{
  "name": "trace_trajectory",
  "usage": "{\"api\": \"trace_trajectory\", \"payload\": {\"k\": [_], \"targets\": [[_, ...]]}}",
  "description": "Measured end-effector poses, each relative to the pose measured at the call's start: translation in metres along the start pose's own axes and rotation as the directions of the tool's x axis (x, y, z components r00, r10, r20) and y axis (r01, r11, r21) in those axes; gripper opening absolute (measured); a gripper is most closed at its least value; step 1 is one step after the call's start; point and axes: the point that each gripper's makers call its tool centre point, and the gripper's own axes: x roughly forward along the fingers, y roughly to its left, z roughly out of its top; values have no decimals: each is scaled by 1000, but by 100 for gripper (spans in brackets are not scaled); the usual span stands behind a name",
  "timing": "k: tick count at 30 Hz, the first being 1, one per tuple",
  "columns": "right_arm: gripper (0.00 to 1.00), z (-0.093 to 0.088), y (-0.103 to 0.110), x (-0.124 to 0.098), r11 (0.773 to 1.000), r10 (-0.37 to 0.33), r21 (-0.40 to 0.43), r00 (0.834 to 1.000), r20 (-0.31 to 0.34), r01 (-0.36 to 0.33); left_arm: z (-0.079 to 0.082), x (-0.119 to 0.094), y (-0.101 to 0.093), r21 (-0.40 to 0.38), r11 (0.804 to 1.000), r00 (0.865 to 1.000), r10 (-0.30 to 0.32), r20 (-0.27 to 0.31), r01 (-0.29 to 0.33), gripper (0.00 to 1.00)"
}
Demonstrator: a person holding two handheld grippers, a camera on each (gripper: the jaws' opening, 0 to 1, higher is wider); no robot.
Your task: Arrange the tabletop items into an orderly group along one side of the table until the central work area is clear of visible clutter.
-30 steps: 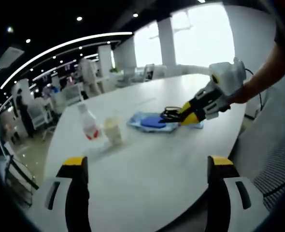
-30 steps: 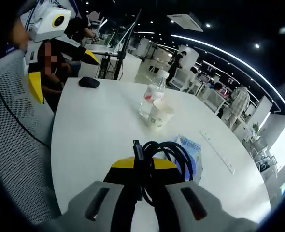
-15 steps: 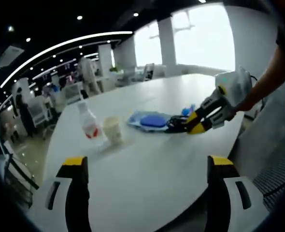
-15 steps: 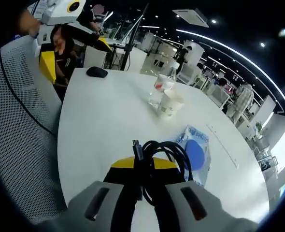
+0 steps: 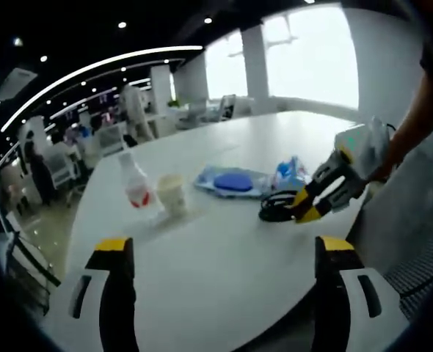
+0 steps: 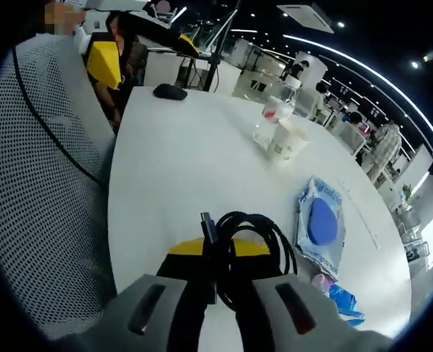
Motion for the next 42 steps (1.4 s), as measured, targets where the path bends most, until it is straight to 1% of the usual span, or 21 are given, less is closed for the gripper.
{"api": "trace_trajectory", "payload": {"k": [2, 6, 9, 11, 13, 15, 17, 18, 22, 26, 32, 35, 42], "targets": [[9, -2, 3, 2, 1000, 6, 2, 1000, -1, -6, -1, 0, 0, 2, 1000, 1000, 0, -4, 0, 99], [10, -12, 12, 5, 998, 45, 35, 998, -31, -44, -2, 0, 0, 2, 1000, 1000, 0, -10, 0, 99], [10, -16, 16, 6, 998, 58, 20, 997, -46, -57, -2, 0, 0, 2, 1000, 1000, 0, -8, 0, 99], [11, -23, 20, 7, 997, 76, 5, 995, -72, -76, -2, 0, 0, 2, 1000, 1000, -1, -10, 1, 99], [12, -25, 23, 7, 996, 84, -11, 994, -74, -85, -3, 0, 0, 4, 1000, 1000, -1, -11, 1, 99], [13, -23, 23, 6, 996, 90, -1, 994, -63, -91, -3, 0, 0, 4, 1000, 1000, -1, -13, 1, 99], [14, -21, 22, 6, 995, 94, 22, 994, -55, -93, -3, 0, 0, 4, 1000, 1000, 0, -15, 0, 99], [15, -20, 22, 7, 993, 100, 67, 994, -47, -97, -3, 0, 0, 4, 1000, 1000, -1, -16, 1, 99], [17, -15, 18, 4, 992, 103, 72, 994, -42, -99, -3, 0, 0, 6, 1000, 1000, -3, -17, 3, 99], [18, -9, 15, 1, 993, 102, 61, 994, -27, -100, -3, 1, 0, 3, 1000, 1000, -1, -13, 1, 99], [22, 2, 2, -4, 995, 89, 45, 996, -5, -89, -2, 0, 1, 0, 1000, 1000, 3, -8, -3, 99], [24, 6, -5, -7, 996, 82, 18, 997, 1, -82, -2, 0, 1, -2, 1000, 1000, 5, -5, -5, 99], [27, 6, -23, -11, 997, 69, -20, 998, -5, -69, -1, 0, 1, -4, 1000, 1000, 6, -3, -6, 99]]}}
